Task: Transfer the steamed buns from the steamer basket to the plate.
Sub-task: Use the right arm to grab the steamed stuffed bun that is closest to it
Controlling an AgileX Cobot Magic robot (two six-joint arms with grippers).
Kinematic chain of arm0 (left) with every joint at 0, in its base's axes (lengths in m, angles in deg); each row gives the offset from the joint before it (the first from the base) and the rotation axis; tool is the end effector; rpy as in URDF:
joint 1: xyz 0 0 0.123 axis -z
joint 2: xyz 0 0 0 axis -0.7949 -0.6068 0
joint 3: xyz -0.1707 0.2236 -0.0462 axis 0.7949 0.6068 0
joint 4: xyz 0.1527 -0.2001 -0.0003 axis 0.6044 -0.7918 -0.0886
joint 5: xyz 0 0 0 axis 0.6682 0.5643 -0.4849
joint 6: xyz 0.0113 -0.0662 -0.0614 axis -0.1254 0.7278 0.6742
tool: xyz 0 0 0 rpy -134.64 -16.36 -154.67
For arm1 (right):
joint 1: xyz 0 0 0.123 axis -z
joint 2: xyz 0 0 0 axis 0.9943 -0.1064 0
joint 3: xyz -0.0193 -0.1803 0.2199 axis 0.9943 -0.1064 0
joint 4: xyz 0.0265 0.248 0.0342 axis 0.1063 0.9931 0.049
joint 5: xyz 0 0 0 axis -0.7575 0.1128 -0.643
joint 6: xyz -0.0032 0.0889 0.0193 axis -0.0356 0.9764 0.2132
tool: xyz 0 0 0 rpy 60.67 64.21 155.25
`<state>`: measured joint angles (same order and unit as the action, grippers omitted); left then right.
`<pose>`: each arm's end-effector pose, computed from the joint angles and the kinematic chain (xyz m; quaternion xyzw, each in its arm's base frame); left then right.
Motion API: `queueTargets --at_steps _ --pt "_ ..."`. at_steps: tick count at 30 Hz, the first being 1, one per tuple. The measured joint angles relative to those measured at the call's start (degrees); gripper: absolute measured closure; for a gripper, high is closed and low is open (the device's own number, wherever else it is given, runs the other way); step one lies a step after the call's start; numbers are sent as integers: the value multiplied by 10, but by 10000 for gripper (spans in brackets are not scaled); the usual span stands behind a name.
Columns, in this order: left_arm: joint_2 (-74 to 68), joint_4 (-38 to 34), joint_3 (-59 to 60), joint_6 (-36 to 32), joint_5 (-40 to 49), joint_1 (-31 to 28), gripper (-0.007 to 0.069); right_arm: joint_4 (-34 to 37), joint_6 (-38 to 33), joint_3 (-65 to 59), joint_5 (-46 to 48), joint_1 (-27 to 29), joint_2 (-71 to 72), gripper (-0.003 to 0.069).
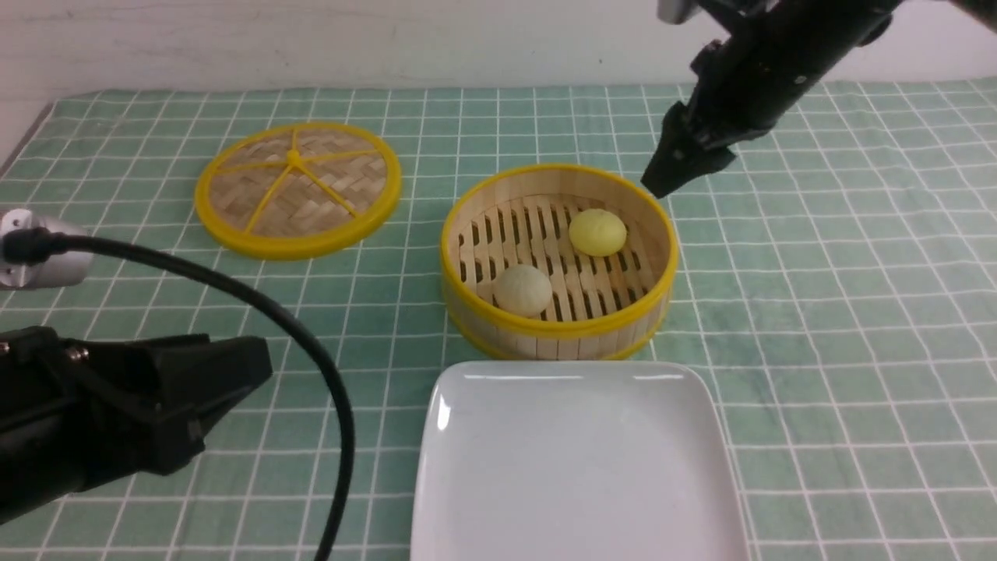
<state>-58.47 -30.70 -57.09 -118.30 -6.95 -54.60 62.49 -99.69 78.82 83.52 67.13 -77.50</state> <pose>0.1351 -0.0436 0.2964 0.0790 0.8312 -0.2559 0.4873 0.4301 0.1639 0.3103 -0.4022 0.8732 0.1578 0.2255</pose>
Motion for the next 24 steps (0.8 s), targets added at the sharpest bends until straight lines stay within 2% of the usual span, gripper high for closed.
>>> queueTargets --at_steps 9,20,24 --pt "0 -2 0 0 16 0 216 -86 27 125 2 -35 -130 289" --pt "0 -2 0 5 26 0 216 -90 30 148 -33 -35 -173 290" --pt "0 -2 0 5 25 0 216 -81 30 148 -49 -35 -183 317"
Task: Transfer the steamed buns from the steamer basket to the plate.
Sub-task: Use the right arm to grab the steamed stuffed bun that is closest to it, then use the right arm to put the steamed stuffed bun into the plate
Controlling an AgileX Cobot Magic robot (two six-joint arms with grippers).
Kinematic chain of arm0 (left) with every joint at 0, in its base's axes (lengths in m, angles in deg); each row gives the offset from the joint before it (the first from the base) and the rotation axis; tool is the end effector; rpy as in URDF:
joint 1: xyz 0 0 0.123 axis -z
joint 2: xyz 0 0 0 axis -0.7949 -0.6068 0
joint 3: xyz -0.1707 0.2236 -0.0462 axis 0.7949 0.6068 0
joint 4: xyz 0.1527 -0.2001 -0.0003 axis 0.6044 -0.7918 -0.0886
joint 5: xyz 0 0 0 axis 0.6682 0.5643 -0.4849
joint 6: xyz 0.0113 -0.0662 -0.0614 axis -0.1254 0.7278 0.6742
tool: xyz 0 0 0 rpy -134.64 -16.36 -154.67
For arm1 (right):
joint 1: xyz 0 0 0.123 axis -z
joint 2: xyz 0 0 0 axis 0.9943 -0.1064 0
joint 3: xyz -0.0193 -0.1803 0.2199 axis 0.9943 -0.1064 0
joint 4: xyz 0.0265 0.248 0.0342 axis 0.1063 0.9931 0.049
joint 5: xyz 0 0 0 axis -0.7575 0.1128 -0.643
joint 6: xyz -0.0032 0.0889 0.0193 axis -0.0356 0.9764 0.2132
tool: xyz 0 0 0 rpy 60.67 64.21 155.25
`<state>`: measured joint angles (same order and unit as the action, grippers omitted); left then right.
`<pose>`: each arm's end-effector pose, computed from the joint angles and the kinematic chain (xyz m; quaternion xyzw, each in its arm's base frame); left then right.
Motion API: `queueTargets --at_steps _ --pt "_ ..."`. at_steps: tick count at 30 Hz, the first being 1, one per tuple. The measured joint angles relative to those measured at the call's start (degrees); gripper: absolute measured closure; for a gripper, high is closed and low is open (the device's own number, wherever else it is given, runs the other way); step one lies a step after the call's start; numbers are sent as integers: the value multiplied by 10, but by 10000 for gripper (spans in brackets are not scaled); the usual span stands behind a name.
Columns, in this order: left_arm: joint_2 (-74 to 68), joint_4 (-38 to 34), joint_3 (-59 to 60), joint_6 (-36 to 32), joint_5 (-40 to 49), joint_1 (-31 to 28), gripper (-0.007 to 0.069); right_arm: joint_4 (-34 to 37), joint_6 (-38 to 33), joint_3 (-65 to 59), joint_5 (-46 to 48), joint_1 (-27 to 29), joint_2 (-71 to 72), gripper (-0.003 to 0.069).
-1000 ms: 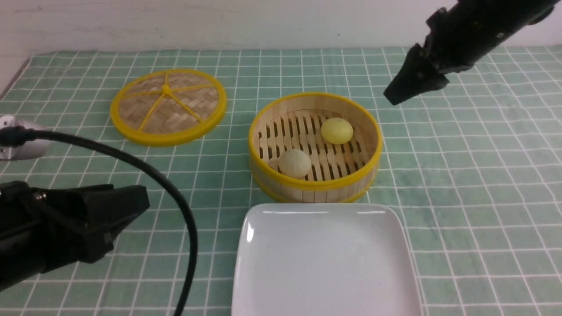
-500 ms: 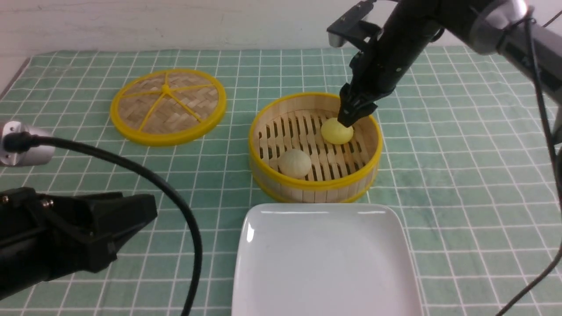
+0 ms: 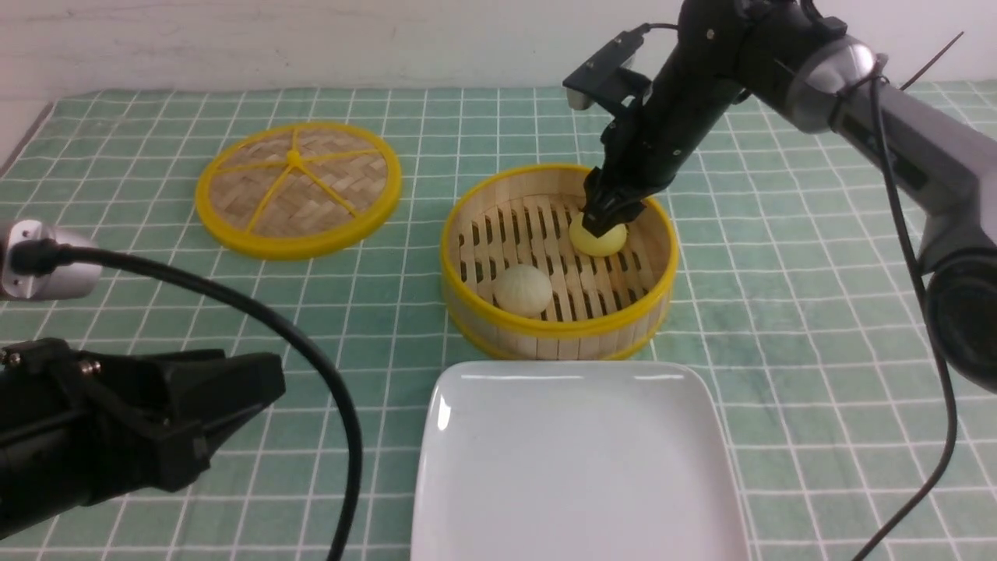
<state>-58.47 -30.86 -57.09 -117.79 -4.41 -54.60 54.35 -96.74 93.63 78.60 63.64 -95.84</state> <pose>0.1325 -0.0465 0.2952 0.0862 0.8342 -0.2713 0.4723 0.4858 0.2012 0.2253 -0.4101 0.8790 0.0980 0.2225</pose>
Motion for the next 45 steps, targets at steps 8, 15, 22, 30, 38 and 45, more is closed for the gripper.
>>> queueTargets --at_steps 8,15,22,30,38,45 --pt "0 0 0 0 0 0 216 3 -1 1 -7 0 -9 511" --pt "0 0 0 0 -5 0 216 3 -13 60 47 -1 8 648" --pt "0 1 0 0 -24 0 216 14 74 161 56 -6 97 648" --pt "0 0 0 -4 -32 0 216 22 232 144 65 -6 198 648" --pt "0 0 0 -4 -32 0 216 80 247 -53 64 -6 331 648" --pt "0 0 0 -4 -32 0 217 108 218 -322 63 -6 420 648"
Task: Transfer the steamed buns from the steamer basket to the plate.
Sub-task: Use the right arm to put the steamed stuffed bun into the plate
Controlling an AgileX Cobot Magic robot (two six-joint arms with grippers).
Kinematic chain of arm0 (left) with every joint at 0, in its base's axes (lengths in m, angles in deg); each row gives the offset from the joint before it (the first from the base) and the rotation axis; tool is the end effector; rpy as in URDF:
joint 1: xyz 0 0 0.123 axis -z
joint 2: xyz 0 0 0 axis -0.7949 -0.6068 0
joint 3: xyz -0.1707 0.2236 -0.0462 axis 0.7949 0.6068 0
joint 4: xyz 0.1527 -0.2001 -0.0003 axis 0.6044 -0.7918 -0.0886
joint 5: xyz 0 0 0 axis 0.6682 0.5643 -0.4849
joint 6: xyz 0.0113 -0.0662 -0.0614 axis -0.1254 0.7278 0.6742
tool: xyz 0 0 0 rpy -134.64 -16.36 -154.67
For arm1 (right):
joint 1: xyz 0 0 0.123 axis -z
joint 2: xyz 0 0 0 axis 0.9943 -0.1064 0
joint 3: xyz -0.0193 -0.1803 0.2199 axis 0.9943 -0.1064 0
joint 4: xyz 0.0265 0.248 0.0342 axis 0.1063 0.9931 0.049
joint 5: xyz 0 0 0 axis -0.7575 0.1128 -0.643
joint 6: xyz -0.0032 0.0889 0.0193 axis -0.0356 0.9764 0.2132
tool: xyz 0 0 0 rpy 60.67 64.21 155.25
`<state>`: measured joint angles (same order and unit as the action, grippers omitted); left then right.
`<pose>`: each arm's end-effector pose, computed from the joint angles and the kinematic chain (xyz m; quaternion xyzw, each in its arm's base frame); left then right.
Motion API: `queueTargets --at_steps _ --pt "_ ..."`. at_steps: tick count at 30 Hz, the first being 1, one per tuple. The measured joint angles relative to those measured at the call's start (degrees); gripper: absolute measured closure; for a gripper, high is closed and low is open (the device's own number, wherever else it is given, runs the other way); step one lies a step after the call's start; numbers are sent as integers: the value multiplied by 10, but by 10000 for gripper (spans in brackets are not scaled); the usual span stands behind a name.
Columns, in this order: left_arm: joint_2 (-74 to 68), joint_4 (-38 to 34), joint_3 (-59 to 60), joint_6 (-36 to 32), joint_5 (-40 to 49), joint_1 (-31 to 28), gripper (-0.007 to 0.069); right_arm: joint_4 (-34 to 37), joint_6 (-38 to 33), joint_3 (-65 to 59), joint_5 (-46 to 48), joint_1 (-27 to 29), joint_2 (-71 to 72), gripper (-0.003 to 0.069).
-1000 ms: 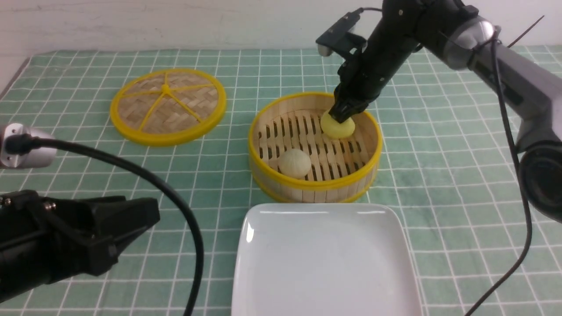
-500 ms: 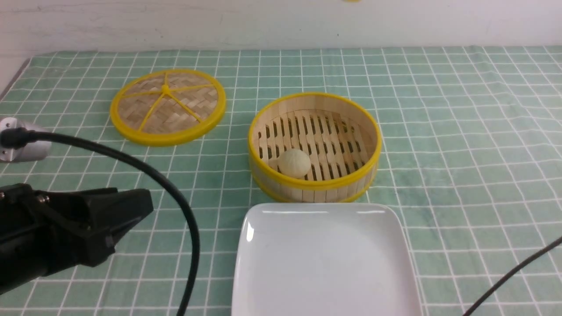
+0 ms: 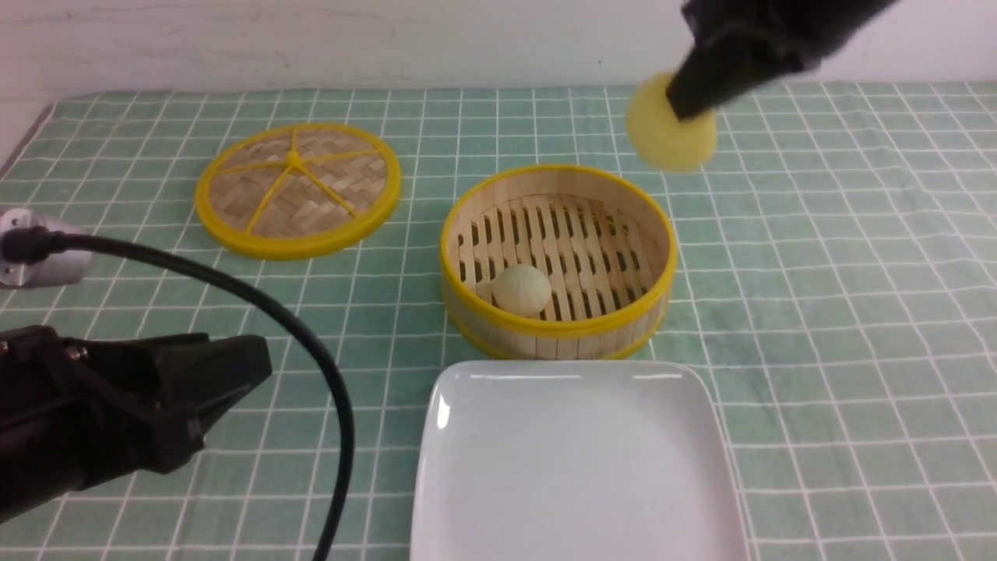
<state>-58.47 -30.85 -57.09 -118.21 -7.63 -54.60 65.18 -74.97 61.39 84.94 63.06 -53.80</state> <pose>0.1357 -0.0429 0.2968 0.0744 0.8300 -0.2540 0.4909 0.3179 0.1605 0.3937 -0.2464 0.9147 0.2363 0.2162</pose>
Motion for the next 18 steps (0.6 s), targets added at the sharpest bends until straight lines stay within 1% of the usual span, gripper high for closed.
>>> queueTargets --at_steps 4,5,6,9,10,12,18 --pt "0 0 0 0 0 0 217 19 -43 -129 -8 0 -2 648" --pt "0 0 0 0 0 0 217 19 -43 -134 -9 0 -3 648" --pt "0 0 0 0 0 0 217 31 -67 -173 -12 0 -14 648" --pt "0 0 0 0 0 0 217 48 -117 -234 -25 0 -47 648" --pt "0 0 0 0 0 0 217 49 -120 -236 -25 0 -49 648" --pt "0 0 0 0 0 0 217 57 -164 -251 -56 0 -81 648" --pt "0 0 0 0 0 0 217 62 -215 -251 -101 0 -121 647"
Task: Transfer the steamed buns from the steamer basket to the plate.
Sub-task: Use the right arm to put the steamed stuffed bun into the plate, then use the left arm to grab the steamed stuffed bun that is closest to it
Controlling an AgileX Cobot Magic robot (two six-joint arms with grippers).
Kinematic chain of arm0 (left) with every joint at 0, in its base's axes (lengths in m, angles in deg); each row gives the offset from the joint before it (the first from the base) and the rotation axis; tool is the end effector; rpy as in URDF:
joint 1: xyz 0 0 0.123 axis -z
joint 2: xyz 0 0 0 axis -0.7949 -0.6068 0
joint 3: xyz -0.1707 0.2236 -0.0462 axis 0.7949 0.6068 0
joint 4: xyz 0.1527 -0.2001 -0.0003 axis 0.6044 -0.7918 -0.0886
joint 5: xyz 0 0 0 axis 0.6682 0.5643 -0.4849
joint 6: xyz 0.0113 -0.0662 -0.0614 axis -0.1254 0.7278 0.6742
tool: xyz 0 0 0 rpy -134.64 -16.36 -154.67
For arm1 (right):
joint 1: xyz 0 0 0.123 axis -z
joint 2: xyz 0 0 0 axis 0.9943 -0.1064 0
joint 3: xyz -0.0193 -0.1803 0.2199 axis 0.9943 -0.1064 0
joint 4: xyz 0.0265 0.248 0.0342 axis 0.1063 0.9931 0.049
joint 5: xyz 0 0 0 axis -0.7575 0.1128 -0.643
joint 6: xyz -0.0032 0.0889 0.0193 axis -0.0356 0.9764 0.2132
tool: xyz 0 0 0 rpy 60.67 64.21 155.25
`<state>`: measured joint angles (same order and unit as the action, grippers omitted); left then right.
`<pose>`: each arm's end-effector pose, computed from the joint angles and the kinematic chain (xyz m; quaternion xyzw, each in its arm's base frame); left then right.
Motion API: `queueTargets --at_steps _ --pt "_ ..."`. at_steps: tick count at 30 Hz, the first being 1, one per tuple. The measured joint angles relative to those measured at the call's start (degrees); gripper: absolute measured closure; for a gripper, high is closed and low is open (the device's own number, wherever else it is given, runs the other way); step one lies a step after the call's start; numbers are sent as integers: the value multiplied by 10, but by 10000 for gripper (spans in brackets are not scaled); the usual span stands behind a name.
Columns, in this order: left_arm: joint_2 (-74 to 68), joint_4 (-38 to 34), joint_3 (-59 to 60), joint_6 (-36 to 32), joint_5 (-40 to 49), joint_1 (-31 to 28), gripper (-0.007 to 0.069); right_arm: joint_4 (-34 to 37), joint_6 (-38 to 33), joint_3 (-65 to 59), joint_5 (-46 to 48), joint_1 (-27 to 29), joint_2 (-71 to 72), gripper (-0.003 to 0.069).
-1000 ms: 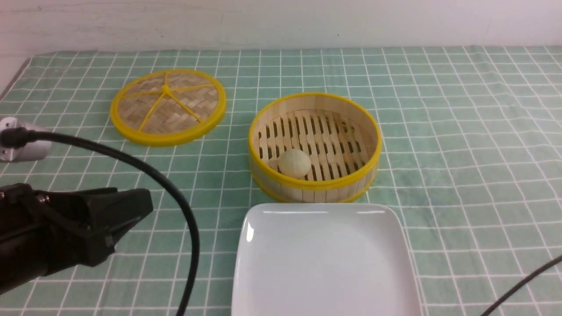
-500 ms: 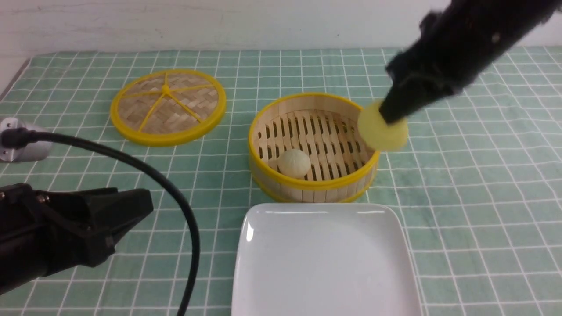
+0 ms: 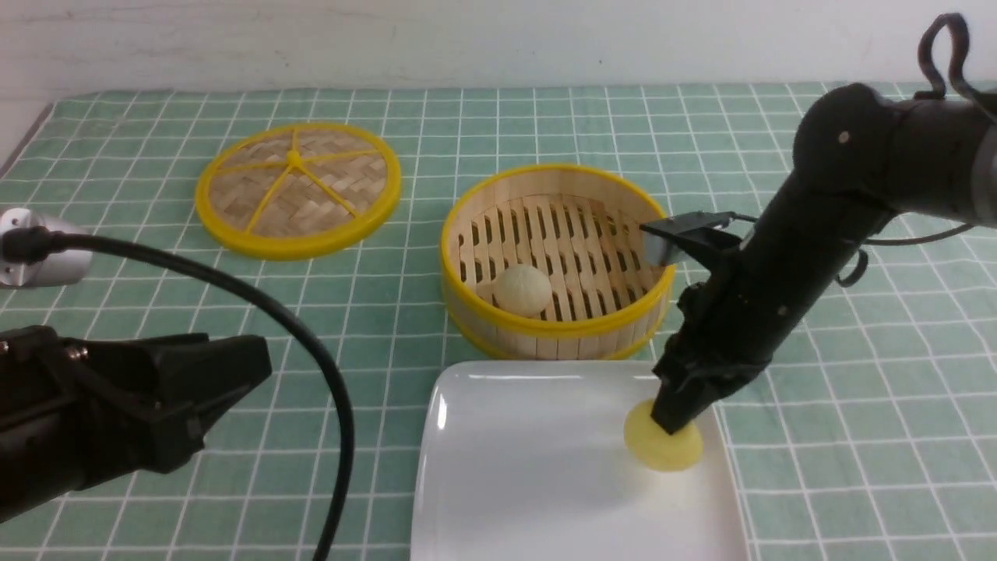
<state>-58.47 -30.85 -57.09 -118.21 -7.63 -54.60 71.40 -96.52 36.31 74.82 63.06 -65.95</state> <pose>0.1357 -0.0429 0.2968 0.0744 0.8300 -0.2540 0.4909 0.3282 0.1698 0.2041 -0.3218 0.9159 0.2380 0.0315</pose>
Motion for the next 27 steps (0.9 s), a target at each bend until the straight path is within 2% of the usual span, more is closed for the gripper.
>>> queueTargets --at_steps 6,10,15,17,19,22,27 --pt "0 0 0 0 0 0 217 0 -38 0 -5 0 -10 640" --pt "0 0 0 0 0 0 217 2 -41 0 4 0 -10 582" --pt "0 0 0 0 0 0 217 4 -41 0 3 0 -10 307" --pt "0 0 0 0 0 0 217 5 -41 3 0 0 -10 171" --pt "0 0 0 0 0 0 217 7 -41 12 -2 0 -10 83" --pt "0 0 0 0 0 0 217 29 -46 41 -2 0 -9 8" --pt "0 0 0 0 0 0 217 72 -66 100 -2 0 12 25"
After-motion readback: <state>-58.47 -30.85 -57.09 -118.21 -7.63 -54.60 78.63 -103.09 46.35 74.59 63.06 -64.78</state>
